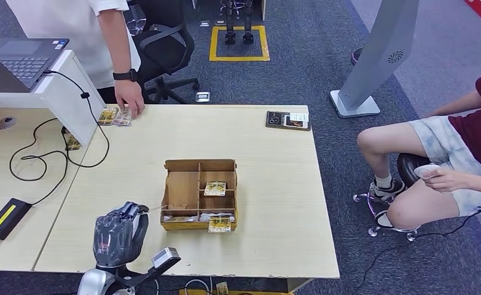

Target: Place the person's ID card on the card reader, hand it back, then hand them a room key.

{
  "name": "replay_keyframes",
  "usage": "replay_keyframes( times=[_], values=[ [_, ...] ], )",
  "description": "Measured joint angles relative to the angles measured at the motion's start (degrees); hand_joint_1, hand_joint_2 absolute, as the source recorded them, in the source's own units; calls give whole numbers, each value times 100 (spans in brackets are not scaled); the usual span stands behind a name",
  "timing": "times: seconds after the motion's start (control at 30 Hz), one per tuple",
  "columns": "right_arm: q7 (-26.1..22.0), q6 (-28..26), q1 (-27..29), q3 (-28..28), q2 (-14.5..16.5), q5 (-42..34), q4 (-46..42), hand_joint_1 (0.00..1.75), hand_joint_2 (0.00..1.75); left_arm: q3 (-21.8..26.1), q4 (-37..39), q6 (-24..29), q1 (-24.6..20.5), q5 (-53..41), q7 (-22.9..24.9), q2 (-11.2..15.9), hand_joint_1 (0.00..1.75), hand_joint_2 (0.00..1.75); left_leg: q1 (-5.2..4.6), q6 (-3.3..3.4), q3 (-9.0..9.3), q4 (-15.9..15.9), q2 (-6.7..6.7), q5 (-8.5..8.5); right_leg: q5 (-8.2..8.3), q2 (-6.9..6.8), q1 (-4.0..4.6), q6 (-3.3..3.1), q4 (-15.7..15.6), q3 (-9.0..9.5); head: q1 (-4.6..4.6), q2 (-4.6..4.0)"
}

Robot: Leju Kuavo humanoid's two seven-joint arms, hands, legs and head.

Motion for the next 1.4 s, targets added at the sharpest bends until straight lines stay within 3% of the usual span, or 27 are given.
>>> replay_keyframes(
  times=[0.17, 0.5, 0.73, 0.93, 1.27, 1.4],
  values=[
    [-1, 2, -1, 4, -13, 52, 1, 0, 175, 43, -1, 0, 0, -208, 100, -1, 175, 175, 0, 0, 0, 0, 0, 0, 0, 0, 0, 0, 0, 0, 0, 0],
    [-43, 36, -2, 82, -49, 252, 1, 0, 175, 404, -38, 0, -103, -1183, 963, -3, 175, 175, 0, 0, 1, 0, 0, 0, 0, 0, 0, 0, 0, 0, 0, 0],
    [-43, 36, -3, 104, -55, 291, 1, 0, 175, 473, -39, 0, -138, -1264, 1100, -3, 175, 175, 0, 0, 1, 0, 0, 0, 0, 0, 0, 0, 0, 0, 0, 0],
    [-8, 80, -14, 235, -68, 393, 1, 0, 175, 649, 102, -2, -318, -1715, 2466, 231, 175, 175, 0, 0, 0, 0, 0, 0, 0, 0, 0, 0, 0, -1, -1, 0],
    [-38, 58, -15, 302, -74, 408, 1, 0, 175, 604, 915, -49, -526, -1664, 2599, 444, 175, 175, 0, 0, 2, 0, 1, 0, 0, 2, 0, 0, 0, -2, -1, 0],
    [-3, 41, -12, 314, -76, 409, 1, 0, 175, 391, 1367, -335, -616, -1426, 2769, 577, 175, 175, 0, 0, 3, 0, 2, 0, 0, 5, 0, 0, 0, -1, -1, 0]
  ],
)
